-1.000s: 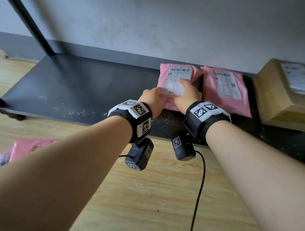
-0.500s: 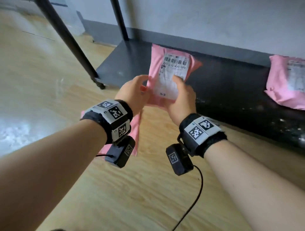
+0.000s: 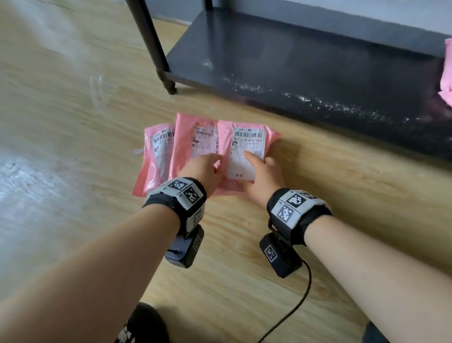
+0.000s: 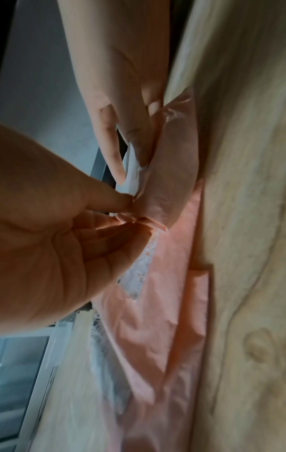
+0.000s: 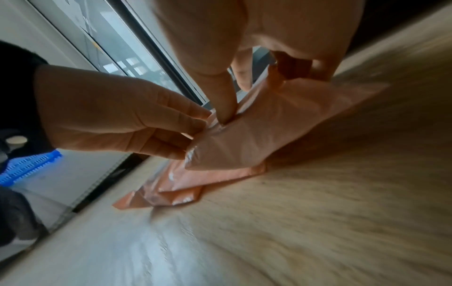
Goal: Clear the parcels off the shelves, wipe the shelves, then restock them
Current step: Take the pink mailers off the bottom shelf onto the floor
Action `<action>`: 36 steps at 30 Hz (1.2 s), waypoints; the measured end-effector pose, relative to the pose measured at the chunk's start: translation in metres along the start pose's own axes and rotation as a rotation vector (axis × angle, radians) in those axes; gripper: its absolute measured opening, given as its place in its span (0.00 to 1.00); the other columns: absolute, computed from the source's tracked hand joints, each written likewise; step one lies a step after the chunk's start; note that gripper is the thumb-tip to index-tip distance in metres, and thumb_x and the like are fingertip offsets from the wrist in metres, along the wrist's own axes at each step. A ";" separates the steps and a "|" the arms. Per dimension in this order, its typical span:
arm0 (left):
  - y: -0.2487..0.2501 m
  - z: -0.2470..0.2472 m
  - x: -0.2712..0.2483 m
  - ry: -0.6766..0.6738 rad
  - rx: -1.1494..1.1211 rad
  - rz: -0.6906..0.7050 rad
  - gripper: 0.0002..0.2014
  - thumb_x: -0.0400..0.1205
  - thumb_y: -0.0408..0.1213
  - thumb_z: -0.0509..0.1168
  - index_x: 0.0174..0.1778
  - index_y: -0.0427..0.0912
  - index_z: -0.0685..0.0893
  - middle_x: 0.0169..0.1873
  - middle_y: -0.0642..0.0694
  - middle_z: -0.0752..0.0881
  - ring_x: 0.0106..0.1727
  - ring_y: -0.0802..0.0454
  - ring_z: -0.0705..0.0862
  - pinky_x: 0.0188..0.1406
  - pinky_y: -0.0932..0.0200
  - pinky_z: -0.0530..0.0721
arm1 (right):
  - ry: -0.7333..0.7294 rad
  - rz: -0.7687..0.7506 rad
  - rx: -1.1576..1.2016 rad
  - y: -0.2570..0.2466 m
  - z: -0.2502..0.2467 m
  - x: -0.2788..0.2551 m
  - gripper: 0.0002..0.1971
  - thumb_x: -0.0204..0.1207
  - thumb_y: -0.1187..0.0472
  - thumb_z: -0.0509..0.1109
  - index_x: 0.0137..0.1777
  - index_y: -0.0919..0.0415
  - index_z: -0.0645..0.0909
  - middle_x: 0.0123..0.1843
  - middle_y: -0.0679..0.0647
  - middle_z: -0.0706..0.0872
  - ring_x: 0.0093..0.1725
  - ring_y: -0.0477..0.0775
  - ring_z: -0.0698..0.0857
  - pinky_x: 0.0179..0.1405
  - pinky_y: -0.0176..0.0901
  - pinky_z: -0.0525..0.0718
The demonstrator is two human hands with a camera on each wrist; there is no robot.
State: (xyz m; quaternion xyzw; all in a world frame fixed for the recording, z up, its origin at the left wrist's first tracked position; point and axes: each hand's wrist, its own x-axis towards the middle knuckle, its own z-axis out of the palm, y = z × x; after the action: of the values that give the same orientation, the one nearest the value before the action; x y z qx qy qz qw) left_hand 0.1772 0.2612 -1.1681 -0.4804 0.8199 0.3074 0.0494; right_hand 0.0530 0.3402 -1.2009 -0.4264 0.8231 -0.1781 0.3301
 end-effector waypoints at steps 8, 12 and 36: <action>-0.014 0.025 0.001 -0.061 0.111 -0.021 0.25 0.82 0.30 0.60 0.72 0.55 0.69 0.59 0.42 0.80 0.47 0.48 0.83 0.46 0.51 0.86 | -0.043 -0.003 -0.185 0.010 0.015 -0.010 0.35 0.79 0.55 0.65 0.79 0.32 0.52 0.82 0.43 0.28 0.82 0.56 0.35 0.80 0.59 0.44; -0.017 0.028 0.003 -0.088 0.145 0.001 0.28 0.80 0.26 0.63 0.73 0.54 0.69 0.60 0.42 0.79 0.48 0.47 0.84 0.48 0.52 0.86 | -0.090 0.020 -0.212 0.013 0.017 -0.011 0.34 0.80 0.50 0.62 0.80 0.31 0.47 0.82 0.44 0.26 0.82 0.58 0.32 0.79 0.61 0.42; 0.139 0.014 0.038 0.090 0.193 0.327 0.28 0.83 0.44 0.62 0.79 0.47 0.64 0.73 0.41 0.71 0.70 0.41 0.74 0.67 0.47 0.76 | 0.483 0.006 -0.031 0.085 -0.161 -0.017 0.27 0.82 0.52 0.61 0.80 0.48 0.62 0.84 0.54 0.55 0.82 0.56 0.56 0.78 0.49 0.58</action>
State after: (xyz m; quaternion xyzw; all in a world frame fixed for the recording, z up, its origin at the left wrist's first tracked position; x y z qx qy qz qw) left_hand 0.0404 0.2882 -1.1303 -0.3471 0.9141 0.2094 0.0079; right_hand -0.1013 0.4051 -1.1279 -0.3741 0.8820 -0.2612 0.1175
